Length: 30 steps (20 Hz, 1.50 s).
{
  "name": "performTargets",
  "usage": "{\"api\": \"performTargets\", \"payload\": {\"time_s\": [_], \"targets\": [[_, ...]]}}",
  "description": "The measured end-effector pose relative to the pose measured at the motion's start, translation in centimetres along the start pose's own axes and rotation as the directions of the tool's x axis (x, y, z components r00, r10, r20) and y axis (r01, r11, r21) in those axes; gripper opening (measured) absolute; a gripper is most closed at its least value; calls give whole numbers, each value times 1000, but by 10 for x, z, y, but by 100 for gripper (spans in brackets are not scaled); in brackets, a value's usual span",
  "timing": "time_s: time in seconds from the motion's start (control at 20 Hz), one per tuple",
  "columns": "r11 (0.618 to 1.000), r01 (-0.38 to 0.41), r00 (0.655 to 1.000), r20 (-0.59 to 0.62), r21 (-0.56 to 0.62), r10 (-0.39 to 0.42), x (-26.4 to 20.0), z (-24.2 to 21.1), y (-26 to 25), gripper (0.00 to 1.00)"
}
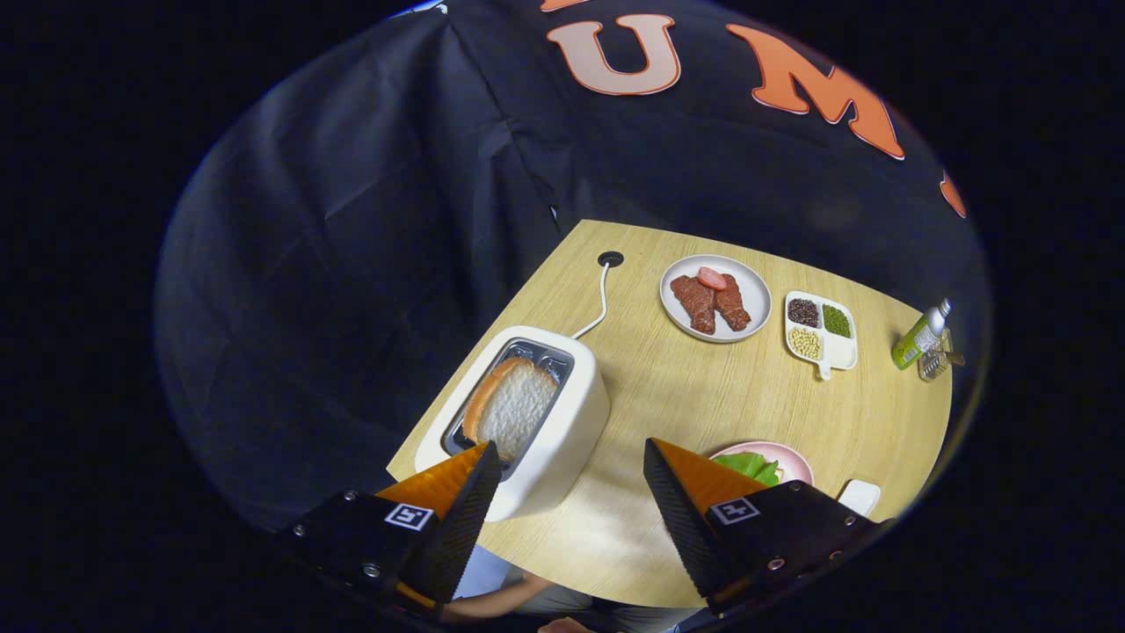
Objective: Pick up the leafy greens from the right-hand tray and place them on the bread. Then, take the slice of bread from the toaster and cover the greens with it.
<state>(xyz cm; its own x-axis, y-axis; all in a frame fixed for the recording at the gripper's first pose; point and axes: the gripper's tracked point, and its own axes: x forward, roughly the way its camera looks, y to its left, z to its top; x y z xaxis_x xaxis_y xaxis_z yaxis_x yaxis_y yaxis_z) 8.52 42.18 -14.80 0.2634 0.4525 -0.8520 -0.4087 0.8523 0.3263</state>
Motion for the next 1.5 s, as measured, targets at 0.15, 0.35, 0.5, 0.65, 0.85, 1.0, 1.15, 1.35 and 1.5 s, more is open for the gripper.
{"api": "performTargets", "payload": {"time_s": [0.15,0.35,0.5,0.65,0.85,1.0,1.15,1.35,1.5], "targets": [[1000,-7,1000,-17,-12,7,9,4,19,98],[1000,-12,999,-40,-16,11,21,6,41,98],[1000,1,998,-58,3,-1,37,8,45,97],[999,12,997,-77,30,-10,49,9,47,96],[998,30,995,-93,60,-24,63,11,49,92],[996,48,993,-112,74,-40,75,9,51,86],[994,86,989,-127,72,-76,85,6,42,79],[988,133,985,-122,77,-123,91,3,32,59],[988,114,986,-130,106,-100,87,0,31,31]]}}
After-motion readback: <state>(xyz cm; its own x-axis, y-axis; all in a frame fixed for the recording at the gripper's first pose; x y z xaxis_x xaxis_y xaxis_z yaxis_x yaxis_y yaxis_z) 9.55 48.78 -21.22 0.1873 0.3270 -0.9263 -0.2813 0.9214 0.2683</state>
